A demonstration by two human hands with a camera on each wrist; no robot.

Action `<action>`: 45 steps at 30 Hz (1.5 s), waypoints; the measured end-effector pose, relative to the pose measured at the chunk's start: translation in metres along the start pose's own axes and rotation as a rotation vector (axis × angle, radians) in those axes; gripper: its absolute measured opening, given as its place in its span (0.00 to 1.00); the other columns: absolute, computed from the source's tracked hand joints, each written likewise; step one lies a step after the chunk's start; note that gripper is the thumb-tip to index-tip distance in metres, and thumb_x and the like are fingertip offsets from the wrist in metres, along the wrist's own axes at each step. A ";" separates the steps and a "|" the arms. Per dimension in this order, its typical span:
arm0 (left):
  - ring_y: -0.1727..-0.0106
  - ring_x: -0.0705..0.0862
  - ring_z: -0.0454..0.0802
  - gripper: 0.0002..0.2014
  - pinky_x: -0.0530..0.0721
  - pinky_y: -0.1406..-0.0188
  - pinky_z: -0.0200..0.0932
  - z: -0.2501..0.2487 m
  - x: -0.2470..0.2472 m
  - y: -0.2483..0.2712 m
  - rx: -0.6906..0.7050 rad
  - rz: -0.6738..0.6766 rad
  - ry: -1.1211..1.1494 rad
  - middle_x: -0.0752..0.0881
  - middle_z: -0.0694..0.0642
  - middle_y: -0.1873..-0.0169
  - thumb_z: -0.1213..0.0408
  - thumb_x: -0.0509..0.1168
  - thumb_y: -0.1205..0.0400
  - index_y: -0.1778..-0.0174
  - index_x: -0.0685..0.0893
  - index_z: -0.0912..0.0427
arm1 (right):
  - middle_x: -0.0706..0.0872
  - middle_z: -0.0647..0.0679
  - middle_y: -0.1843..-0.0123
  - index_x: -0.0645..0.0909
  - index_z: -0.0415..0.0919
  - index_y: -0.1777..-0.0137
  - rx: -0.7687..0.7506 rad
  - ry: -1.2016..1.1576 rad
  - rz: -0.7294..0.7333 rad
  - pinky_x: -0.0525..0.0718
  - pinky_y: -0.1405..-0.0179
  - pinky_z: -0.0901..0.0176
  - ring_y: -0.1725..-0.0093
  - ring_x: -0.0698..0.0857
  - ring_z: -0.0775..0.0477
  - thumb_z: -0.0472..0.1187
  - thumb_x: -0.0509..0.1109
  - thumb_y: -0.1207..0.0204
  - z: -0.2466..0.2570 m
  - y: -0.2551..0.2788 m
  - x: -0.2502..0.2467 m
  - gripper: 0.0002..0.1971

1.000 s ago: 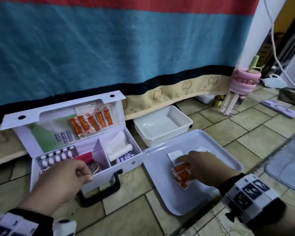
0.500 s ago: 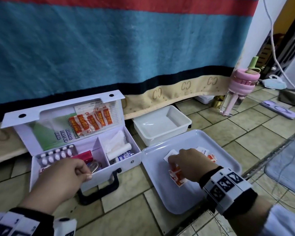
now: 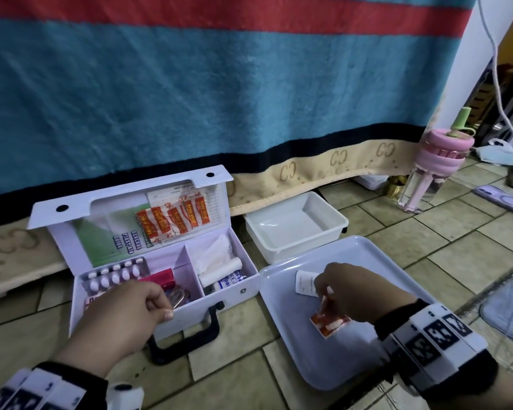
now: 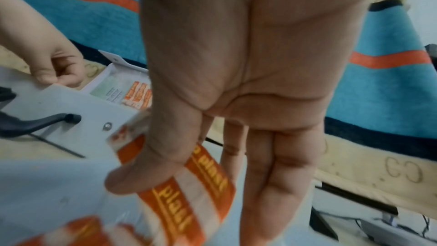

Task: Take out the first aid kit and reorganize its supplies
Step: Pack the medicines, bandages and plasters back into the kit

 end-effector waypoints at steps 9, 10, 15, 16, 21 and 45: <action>0.66 0.81 0.36 0.10 0.73 0.70 0.36 0.000 0.000 0.000 0.008 -0.013 0.007 0.85 0.43 0.72 0.57 0.74 0.26 0.73 0.84 0.45 | 0.88 0.59 0.65 0.82 0.49 0.69 -0.172 -0.388 -0.128 0.88 0.62 0.52 0.64 0.87 0.58 0.38 0.83 0.40 0.035 -0.011 -0.068 0.11; 0.66 0.81 0.35 0.09 0.72 0.70 0.35 0.000 -0.001 0.000 0.012 -0.013 0.005 0.85 0.43 0.71 0.57 0.74 0.26 0.72 0.84 0.46 | 0.90 0.56 0.67 0.82 0.48 0.69 -0.204 -0.451 -0.122 0.88 0.61 0.52 0.65 0.88 0.56 0.34 0.80 0.39 0.043 -0.018 -0.071 0.10; 0.63 0.80 0.33 0.09 0.70 0.70 0.33 0.000 0.001 0.000 0.032 -0.024 -0.012 0.85 0.42 0.68 0.55 0.73 0.25 0.71 0.82 0.47 | 0.87 0.54 0.70 0.83 0.44 0.62 -0.300 -0.650 -0.118 0.88 0.58 0.53 0.68 0.86 0.54 0.30 0.72 0.27 0.083 -0.069 -0.074 0.07; 0.63 0.79 0.33 0.09 0.70 0.70 0.33 0.000 0.001 0.000 0.032 -0.032 -0.016 0.85 0.42 0.68 0.55 0.72 0.25 0.71 0.82 0.46 | 0.87 0.51 0.67 0.84 0.40 0.59 -0.316 -0.668 -0.121 0.88 0.56 0.51 0.66 0.86 0.52 0.31 0.70 0.25 0.090 -0.079 -0.076 0.05; 0.61 0.81 0.36 0.08 0.73 0.65 0.33 0.000 0.001 0.000 0.031 -0.064 -0.032 0.85 0.42 0.67 0.54 0.72 0.26 0.70 0.82 0.46 | 0.85 0.56 0.68 0.83 0.39 0.60 -0.376 -0.904 -0.553 0.85 0.53 0.50 0.64 0.82 0.56 0.30 0.71 0.25 0.112 -0.112 -0.110 0.05; 0.55 0.83 0.34 0.03 0.76 0.56 0.32 0.007 0.001 -0.001 0.072 -0.078 0.008 0.87 0.40 0.62 0.53 0.71 0.26 0.64 0.84 0.44 | 0.82 0.45 0.53 0.85 0.46 0.48 -0.352 0.241 -0.440 0.71 0.62 0.57 0.51 0.83 0.38 0.30 0.62 0.28 0.145 -0.118 -0.147 0.16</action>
Point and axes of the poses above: each hand's wrist, its own y-axis away from the middle knuckle, its own x-axis out of the palm, z = x × y, the point moved 1 cm from there along -y, towards the middle knuckle
